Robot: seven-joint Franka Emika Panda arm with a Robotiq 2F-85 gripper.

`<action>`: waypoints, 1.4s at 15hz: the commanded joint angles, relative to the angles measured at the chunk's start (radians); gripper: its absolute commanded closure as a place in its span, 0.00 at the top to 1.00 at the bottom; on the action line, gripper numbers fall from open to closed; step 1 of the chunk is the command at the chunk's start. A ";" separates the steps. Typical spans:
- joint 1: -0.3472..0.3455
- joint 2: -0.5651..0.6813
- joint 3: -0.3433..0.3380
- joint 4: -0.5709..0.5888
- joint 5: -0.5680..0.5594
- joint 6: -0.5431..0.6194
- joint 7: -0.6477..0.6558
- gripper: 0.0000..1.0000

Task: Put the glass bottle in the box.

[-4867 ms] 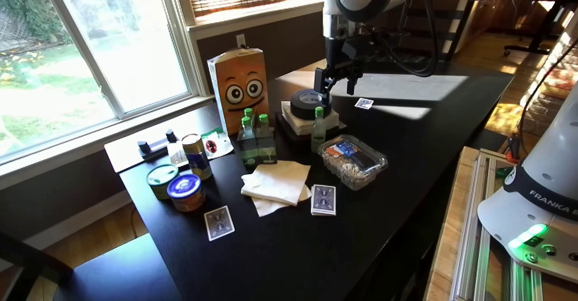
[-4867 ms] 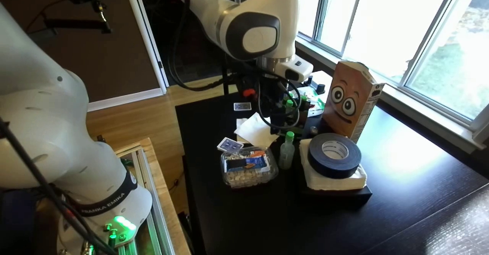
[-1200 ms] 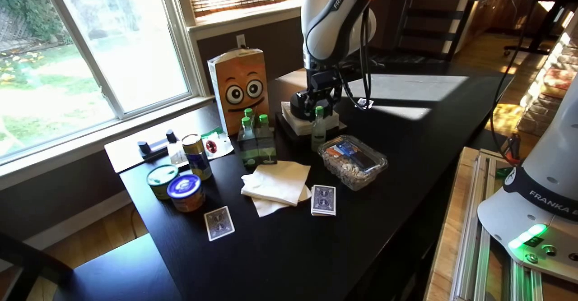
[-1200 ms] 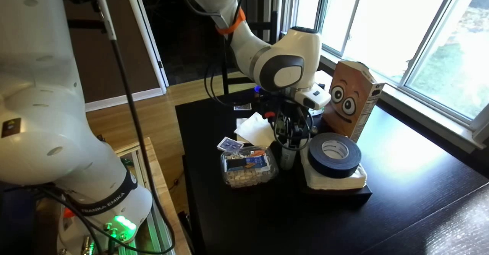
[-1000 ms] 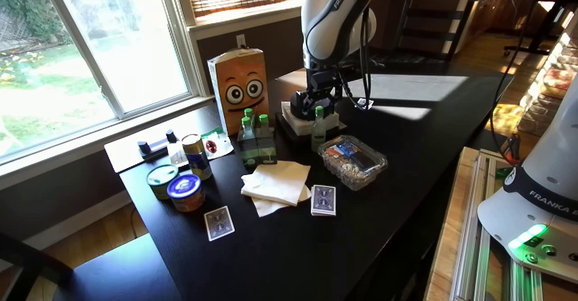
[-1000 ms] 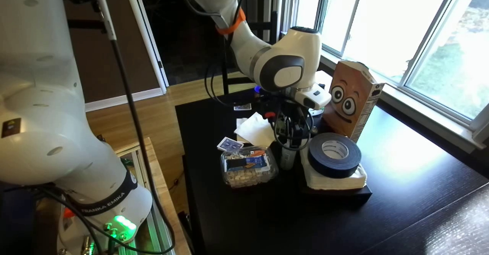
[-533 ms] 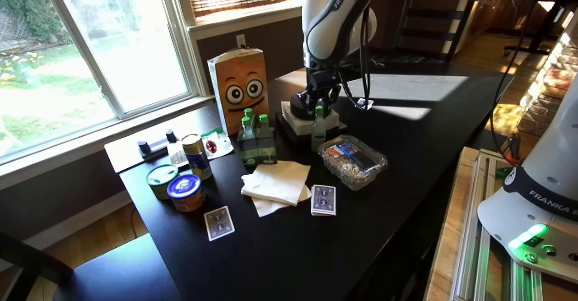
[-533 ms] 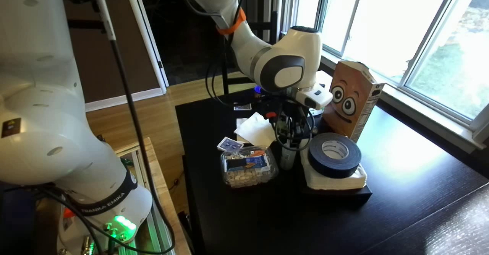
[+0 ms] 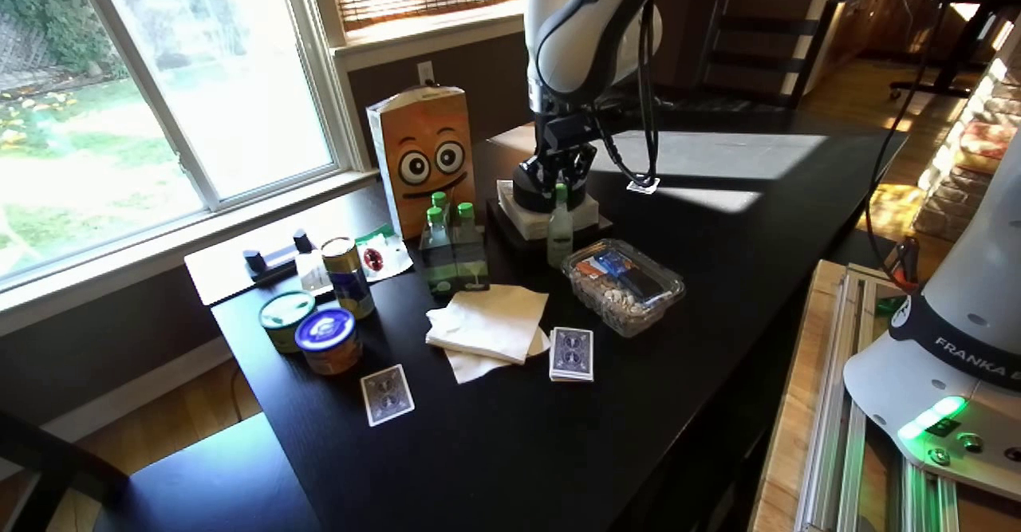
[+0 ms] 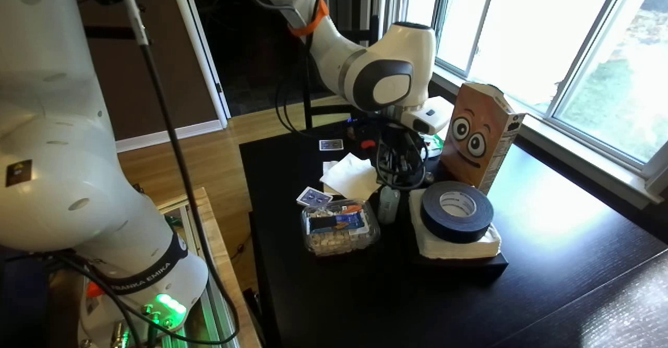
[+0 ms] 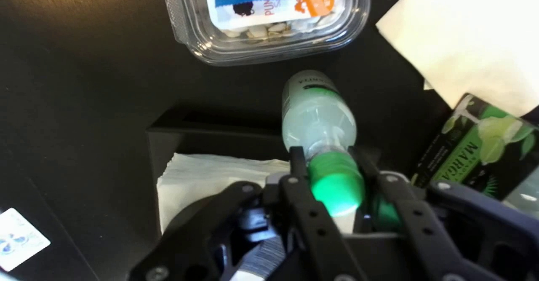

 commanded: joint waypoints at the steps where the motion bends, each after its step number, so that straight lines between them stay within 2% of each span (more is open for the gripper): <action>1: 0.022 -0.114 0.048 0.022 -0.032 -0.120 -0.044 0.07; 6: 0.039 -0.136 0.135 0.199 -0.072 -0.301 -0.113 0.07; 8: 0.022 -0.119 0.158 0.268 -0.015 -0.380 -0.217 0.07; 9: 0.027 -0.138 0.157 0.197 -0.039 -0.306 -0.135 0.30; 12: 0.023 -0.135 0.161 0.241 -0.036 -0.354 -0.185 0.30; 13: 0.021 -0.130 0.158 0.215 -0.022 -0.336 -0.151 0.07; 15: 0.010 -0.102 0.152 0.235 0.016 -0.265 -0.114 0.07; 18: 0.006 -0.050 0.134 0.287 -0.021 -0.185 -0.044 0.07; 20: 0.007 -0.032 0.118 0.323 -0.048 -0.204 -0.028 0.07; 21: 0.013 -0.031 0.106 0.344 -0.080 -0.264 -0.015 0.07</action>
